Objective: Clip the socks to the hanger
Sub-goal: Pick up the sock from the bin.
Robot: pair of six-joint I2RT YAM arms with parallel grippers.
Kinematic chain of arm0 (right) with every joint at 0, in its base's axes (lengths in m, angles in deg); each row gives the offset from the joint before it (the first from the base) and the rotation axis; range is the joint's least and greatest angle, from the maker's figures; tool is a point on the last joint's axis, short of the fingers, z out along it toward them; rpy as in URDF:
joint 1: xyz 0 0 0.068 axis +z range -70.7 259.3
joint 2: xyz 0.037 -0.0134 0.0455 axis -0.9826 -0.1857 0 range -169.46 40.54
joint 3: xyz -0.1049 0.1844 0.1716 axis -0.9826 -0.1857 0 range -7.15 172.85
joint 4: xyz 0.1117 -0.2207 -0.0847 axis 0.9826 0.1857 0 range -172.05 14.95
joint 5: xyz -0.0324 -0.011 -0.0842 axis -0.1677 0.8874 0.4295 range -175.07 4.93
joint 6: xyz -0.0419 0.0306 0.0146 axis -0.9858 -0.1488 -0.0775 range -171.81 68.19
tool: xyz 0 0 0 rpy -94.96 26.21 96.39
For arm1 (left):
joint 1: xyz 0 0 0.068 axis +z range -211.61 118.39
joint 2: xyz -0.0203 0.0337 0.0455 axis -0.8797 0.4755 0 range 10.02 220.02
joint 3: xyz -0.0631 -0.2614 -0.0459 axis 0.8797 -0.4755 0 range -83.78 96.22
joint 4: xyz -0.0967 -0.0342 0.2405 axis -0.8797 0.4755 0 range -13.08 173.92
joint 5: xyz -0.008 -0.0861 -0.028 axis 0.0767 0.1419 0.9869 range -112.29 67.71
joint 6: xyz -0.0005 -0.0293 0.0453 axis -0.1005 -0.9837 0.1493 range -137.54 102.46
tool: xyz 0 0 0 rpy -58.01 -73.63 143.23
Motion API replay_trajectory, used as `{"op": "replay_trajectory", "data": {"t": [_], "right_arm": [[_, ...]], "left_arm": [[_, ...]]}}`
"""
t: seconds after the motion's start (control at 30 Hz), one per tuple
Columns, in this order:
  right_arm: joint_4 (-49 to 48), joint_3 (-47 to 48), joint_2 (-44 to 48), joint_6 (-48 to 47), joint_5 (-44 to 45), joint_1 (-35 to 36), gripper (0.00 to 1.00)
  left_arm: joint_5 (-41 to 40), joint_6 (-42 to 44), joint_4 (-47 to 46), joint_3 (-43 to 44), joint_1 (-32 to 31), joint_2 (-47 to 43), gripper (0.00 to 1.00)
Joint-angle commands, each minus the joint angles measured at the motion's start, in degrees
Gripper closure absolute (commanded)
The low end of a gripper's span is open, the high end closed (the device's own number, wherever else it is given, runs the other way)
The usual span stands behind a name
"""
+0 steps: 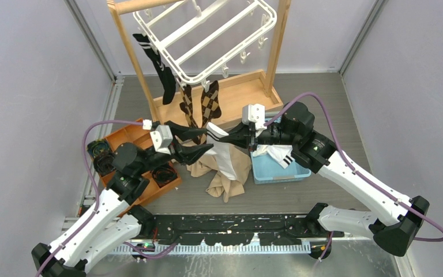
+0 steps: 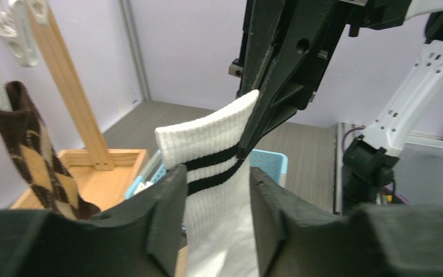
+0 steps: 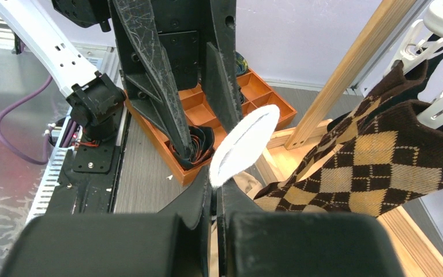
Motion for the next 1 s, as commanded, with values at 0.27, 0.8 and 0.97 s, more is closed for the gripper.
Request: {"op": "replay_trajectory", "data": {"t": [0.27,0.8,0.97], "right_arm": [[-0.4,2.8,0.0,-2.2,-1.8,0.2,0.99],[-0.2,2.9,-0.4,-2.5,-1.3,0.2,0.98],[0.2,2.8,-0.1,-2.3,0.3,0.3,0.98]], "left_arm": [[-1.5,1.0,1.1,1.4,0.3,-3.2,0.41],[3.1,-5.1,-9.3,1.7,0.2,3.0,0.79],[2.9,-4.6,-9.1,1.5,0.2,2.7,1.00]]}}
